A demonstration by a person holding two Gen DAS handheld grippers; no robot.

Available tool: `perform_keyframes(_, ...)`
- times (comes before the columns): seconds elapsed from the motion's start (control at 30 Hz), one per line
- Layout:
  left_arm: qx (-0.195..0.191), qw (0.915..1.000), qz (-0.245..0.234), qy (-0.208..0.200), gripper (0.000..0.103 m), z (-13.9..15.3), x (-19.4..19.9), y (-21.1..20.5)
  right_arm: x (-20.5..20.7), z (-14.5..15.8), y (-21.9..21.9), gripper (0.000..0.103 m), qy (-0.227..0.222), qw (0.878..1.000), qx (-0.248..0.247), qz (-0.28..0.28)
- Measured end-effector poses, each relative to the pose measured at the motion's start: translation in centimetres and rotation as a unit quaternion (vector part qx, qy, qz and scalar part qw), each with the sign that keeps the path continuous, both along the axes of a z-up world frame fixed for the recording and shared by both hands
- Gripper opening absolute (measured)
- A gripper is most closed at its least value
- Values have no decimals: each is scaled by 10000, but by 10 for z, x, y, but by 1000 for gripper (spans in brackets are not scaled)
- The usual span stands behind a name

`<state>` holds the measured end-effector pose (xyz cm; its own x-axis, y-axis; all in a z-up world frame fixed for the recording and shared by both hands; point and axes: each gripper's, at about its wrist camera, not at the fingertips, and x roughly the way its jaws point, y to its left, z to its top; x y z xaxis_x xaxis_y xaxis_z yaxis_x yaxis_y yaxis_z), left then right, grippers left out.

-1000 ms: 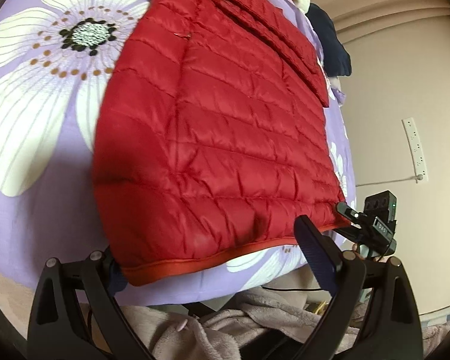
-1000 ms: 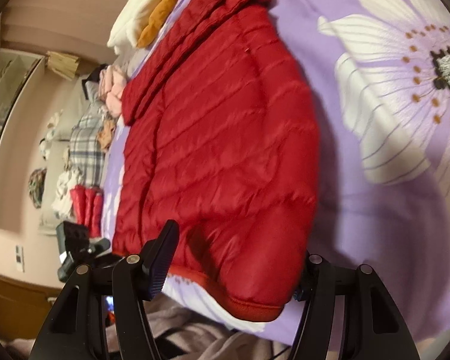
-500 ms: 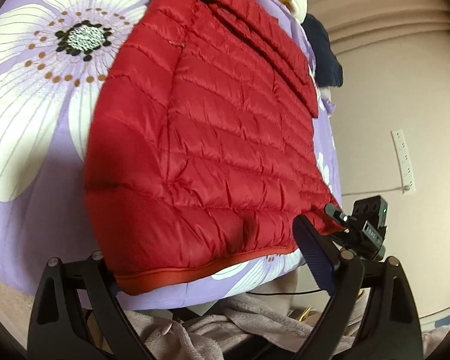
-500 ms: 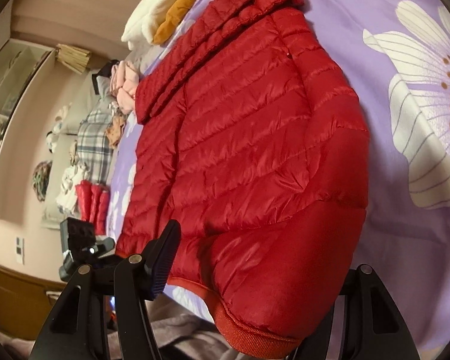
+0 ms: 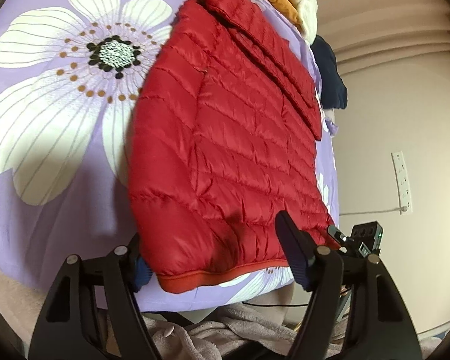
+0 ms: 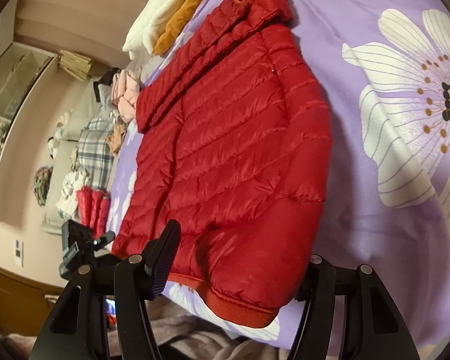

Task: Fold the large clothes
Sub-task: 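Close both grippers on the red jacket's hem edge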

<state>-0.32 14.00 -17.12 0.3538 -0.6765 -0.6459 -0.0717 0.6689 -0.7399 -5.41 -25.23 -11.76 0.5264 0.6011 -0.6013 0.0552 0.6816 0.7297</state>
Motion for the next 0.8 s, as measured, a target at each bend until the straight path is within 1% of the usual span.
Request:
perform_keyframes(0.1,4,10000,62,57,67,-2,0,2,3,-2,-1,62,-3,9999,30,-113)
perform_keyframes(0.17,35,9999,51,86,67,-3,1,2,4,-1,0,60,3,9998,-70,-169)
perform_keyframes(0.2,51,9999,32,94,64,-4,0,1,4,-1,0,59,0,9997,-131,-193)
perform_keyframes(0.27,150,9998,-21,120,55,-4,1,-3,5,3,2,53,-69,9993,-276,-258)
perform_keyframes(0.33,238,9996,-46,163,39,-5,2,-5,5,8,4,42,-159,9985,-427,-316)
perform_keyframes(0.4,312,9994,-16,180,30,-5,3,-5,5,12,4,37,-235,9973,-594,-358)
perform_keyframes(0.5,389,9991,71,124,25,-4,3,-3,6,15,5,32,-273,9958,-772,-397)
perform_keyframes(0.6,510,9986,115,9,21,0,2,-3,6,19,9,27,-398,9936,-966,-430)
perform_keyframes(0.67,637,9977,100,-197,20,10,2,-6,4,27,12,24,-579,9907,-1142,-458)
perform_keyframes(0.8,973,9916,43,-849,20,40,-2,-12,0,50,19,21,-1109,9831,-1353,-548)
